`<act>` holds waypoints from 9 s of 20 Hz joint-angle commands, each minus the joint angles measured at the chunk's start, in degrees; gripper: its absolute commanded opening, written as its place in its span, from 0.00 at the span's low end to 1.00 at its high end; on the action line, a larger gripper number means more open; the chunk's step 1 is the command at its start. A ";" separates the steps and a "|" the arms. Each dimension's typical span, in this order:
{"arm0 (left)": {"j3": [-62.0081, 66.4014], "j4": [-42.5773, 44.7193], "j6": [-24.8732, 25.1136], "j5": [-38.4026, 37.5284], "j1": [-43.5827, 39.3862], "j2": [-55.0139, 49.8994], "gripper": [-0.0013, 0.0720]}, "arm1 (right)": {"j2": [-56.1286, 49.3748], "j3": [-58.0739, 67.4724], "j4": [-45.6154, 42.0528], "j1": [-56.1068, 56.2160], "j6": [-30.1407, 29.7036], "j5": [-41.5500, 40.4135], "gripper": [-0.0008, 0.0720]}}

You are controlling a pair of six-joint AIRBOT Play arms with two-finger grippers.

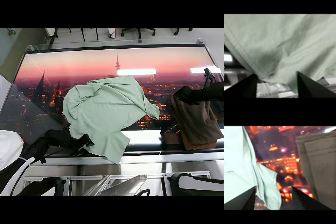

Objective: Fold the shirts.

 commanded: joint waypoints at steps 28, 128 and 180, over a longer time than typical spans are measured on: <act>35.41 28.44 13.53 15.47 22.32 -21.05 0.04 | -0.04 -17.20 -3.87 41.62 -4.09 -1.75 0.68; 63.82 10.84 21.07 14.64 24.37 4.44 0.04 | 22.49 9.99 9.33 12.94 -8.68 7.85 0.03; 69.16 34.27 10.56 13.27 17.77 -41.64 0.04 | -29.09 28.50 -21.03 19.98 10.67 -1.84 0.32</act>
